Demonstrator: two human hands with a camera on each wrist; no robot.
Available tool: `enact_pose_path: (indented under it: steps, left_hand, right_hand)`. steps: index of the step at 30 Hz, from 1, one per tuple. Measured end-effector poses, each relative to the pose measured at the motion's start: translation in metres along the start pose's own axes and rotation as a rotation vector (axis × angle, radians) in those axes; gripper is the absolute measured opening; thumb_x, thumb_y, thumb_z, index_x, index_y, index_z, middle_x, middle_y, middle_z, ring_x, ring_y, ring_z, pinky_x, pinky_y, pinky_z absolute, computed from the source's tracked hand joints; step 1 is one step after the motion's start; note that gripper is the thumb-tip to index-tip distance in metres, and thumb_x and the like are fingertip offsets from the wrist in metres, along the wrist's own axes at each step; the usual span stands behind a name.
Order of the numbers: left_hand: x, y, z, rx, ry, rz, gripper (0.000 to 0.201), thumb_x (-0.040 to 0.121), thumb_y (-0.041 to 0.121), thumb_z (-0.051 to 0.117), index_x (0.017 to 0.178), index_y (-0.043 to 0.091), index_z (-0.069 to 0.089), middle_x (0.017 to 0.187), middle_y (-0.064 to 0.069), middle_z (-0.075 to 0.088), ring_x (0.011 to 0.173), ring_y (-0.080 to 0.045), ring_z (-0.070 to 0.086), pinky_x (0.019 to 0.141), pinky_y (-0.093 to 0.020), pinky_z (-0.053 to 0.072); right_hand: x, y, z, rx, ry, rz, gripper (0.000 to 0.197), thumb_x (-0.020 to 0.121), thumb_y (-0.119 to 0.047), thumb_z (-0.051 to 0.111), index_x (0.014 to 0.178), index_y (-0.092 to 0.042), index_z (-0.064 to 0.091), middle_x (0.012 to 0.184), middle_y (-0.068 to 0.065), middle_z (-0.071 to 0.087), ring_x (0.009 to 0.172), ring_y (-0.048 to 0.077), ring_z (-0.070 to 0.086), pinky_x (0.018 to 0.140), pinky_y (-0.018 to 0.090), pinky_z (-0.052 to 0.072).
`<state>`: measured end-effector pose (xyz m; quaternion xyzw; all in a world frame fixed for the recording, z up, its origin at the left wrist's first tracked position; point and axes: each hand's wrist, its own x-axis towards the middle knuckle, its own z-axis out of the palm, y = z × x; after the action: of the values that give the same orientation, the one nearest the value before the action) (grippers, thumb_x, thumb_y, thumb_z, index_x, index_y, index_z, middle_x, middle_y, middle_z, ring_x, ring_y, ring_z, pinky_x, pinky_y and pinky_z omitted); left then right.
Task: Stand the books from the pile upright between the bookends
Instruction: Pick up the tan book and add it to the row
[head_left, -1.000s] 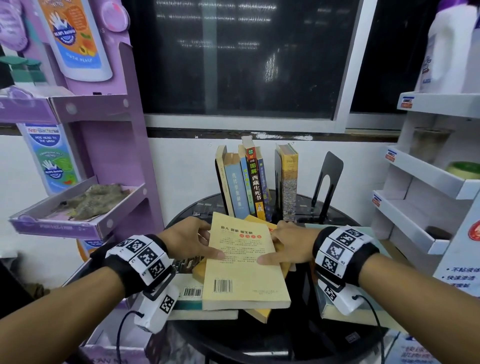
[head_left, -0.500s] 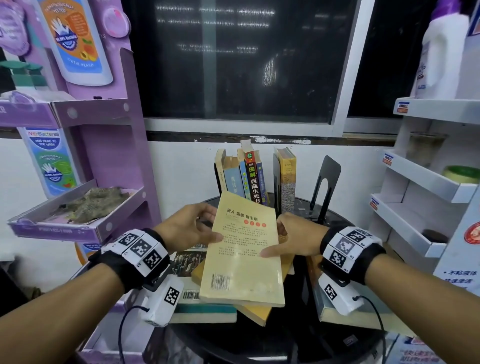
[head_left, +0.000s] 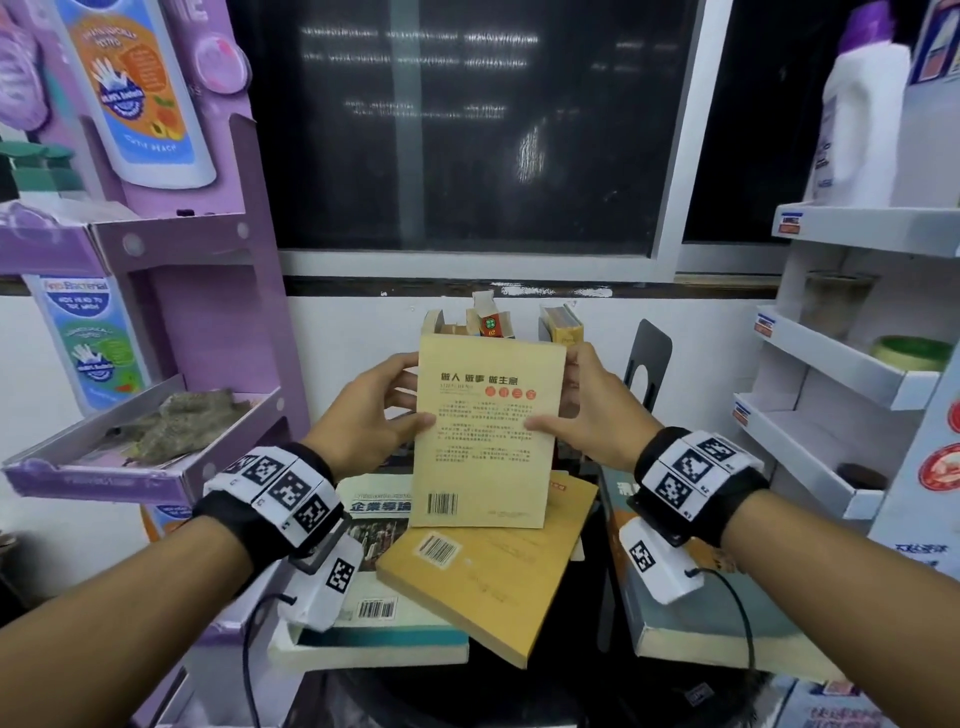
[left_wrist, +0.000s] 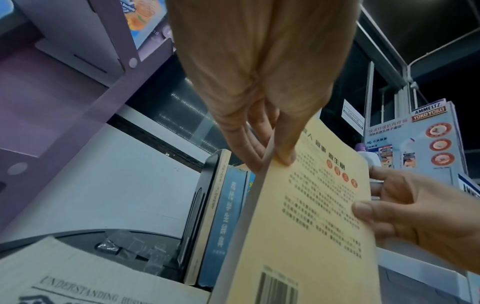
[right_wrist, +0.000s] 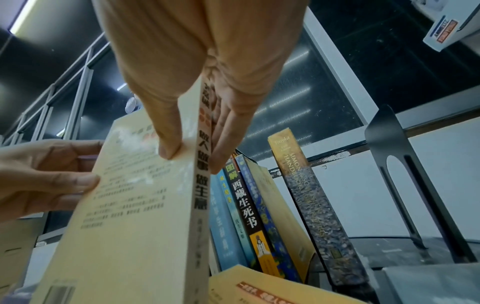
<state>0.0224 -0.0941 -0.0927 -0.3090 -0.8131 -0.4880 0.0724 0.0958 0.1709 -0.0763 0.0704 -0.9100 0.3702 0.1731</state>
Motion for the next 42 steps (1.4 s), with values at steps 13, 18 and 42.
enact_pose_path:
  steps: [13,18,42]
  left_hand:
    - [0.012,0.010,0.007,0.207,-0.031,0.005,0.053,0.092,0.013,0.068,0.138,0.028,0.045,0.118,0.012,0.061,0.106,-0.009,0.062,0.080,-0.028,0.060]
    - [0.038,0.022,0.021,0.256,-0.081,0.049,0.052,0.088,0.018,0.074,0.132,0.027,0.048,0.120,0.013,0.063,0.108,-0.007,0.061,0.084,-0.026,0.058]
    - [0.214,0.068,0.134,0.844,-0.326,0.208,0.077,0.069,0.045,0.087,0.127,0.007,0.052,0.131,-0.012,0.057,0.118,-0.029,0.053,0.098,-0.040,0.045]
  right_hand:
    - [-0.009,0.003,-0.001,0.138,0.016,-0.014,0.058,0.086,-0.015,0.077,0.124,-0.022,0.034,0.116,-0.003,0.067,0.093,0.012,0.071,0.067,0.038,0.063]
    - [-0.013,0.006,-0.024,0.066,0.078,-0.035,0.054,0.086,-0.017,0.077,0.120,-0.021,0.036,0.111,-0.005,0.069,0.085,0.009,0.071,0.067,0.030,0.062]
    - [-0.006,0.060,-0.105,-0.265,0.463,0.097,0.050,0.087,-0.015,0.076,0.107,-0.020,0.030,0.095,-0.004,0.063,0.080,0.010,0.063,0.054,0.011,0.041]
